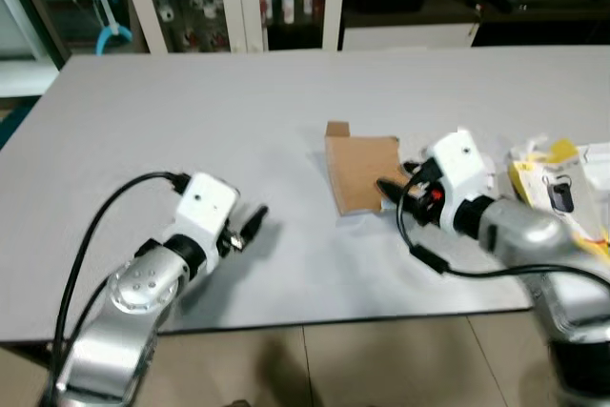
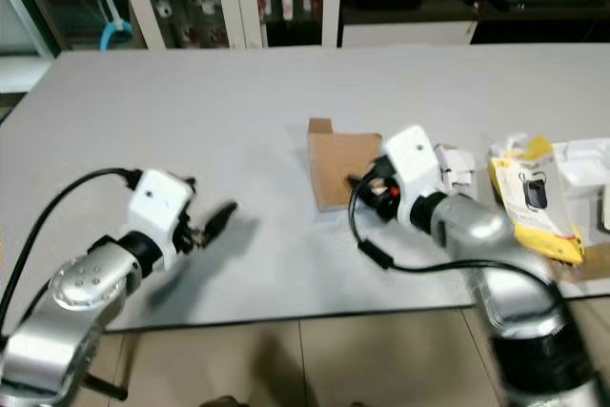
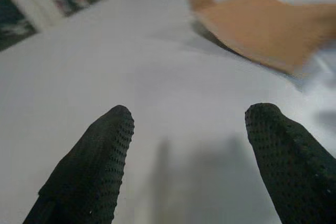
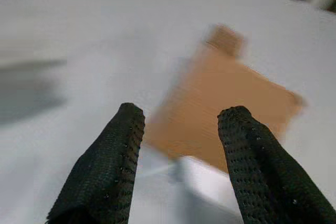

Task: Picking trash to rubbish bin

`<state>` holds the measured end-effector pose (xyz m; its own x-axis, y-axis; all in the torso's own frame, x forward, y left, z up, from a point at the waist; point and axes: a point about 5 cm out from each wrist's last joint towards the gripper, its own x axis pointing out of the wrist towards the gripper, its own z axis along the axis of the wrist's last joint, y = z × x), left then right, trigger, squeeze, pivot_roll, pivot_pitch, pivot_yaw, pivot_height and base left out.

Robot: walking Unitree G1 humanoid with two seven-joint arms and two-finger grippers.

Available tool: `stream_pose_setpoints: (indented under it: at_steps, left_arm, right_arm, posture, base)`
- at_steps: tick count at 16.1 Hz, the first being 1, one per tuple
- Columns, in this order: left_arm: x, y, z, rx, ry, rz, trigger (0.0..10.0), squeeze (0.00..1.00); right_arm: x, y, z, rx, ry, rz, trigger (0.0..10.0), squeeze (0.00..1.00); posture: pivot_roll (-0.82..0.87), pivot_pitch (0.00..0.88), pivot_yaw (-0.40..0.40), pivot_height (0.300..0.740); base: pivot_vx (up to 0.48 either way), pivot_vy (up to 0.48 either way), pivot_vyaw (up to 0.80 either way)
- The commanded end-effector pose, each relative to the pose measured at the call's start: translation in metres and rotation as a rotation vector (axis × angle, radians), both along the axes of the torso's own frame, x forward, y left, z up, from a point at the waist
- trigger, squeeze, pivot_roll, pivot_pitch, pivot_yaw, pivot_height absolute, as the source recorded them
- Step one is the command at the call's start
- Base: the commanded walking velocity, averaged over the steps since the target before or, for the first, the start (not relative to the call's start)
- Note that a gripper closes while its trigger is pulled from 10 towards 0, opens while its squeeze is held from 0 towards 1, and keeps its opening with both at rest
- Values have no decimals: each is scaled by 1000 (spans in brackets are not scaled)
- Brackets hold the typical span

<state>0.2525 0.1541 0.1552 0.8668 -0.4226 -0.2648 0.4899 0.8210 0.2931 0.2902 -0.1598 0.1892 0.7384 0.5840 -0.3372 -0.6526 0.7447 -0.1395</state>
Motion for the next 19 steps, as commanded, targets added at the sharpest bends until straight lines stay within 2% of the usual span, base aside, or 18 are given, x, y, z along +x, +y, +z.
stream_pose_setpoints:
  at_steps: [1, 2, 3, 6, 8, 9, 10, 14, 17, 19]
  left_arm:
    - [-2, -6, 3, -9, 19, -58, 10000, 0]
    - [-2, -9, 7, -18, 53, -118, 10000, 0]
    - [-1, -11, 10, -2, 61, -154, 10000, 0]
    - [2, -19, 15, -15, 68, -194, 10000, 0]
    - [3, -24, 15, -14, 72, -216, 10000, 0]
    - [4, -26, 15, -22, 80, -221, 10000, 0]
    - [3, -29, 12, -14, 91, -248, 10000, 0]
    - [7, -37, 18, -25, 84, -287, 10000, 0]
    - [8, -40, 19, -23, 76, -292, 10000, 0]
    - [8, -40, 18, -22, 75, -293, 10000, 0]
  right_arm:
    - [-3, 5, 4, -2, 34, 78, 10000, 1000]
    - [-1, -4, 0, -107, 106, 135, 10000, 1000]
    - [2, -11, -2, -166, 133, 140, 10000, 1000]
    - [15, -18, -2, -221, 149, 143, 10000, 1000]
    - [24, -22, 1, -319, 127, 159, 10000, 1000]
    - [27, -22, 0, -366, 122, 167, 10000, 839]
    - [33, -25, -6, -472, 121, 174, 10000, 0]
    - [42, -30, -11, -616, 130, 207, 10000, 0]
    - [56, -37, -16, -767, 55, 159, 10000, 0]
    - [62, -38, -19, -817, 5, 152, 10000, 0]
  posture:
    - [-27, 49, 2, 740]
    - [-26, 45, -2, 740]
    - [-23, 42, -4, 740]
    - [-29, 38, 2, 740]
    - [-34, 19, 3, 740]
    - [-36, 19, 4, 740]
    - [-41, 6, 7, 740]
    - [-49, 0, 2, 740]
    - [-47, 0, -7, 740]
    - [-47, 0, -11, 740]
  base:
    - [0, 0, 0]
    - [0, 0, 0]
    - [0, 0, 0]
    - [0, 0, 0]
    - [0, 0, 0]
    - [0, 0, 0]
    - [0, 0, 0]
    - [0, 0, 0]
    - [0, 0, 0]
    - [0, 0, 0]
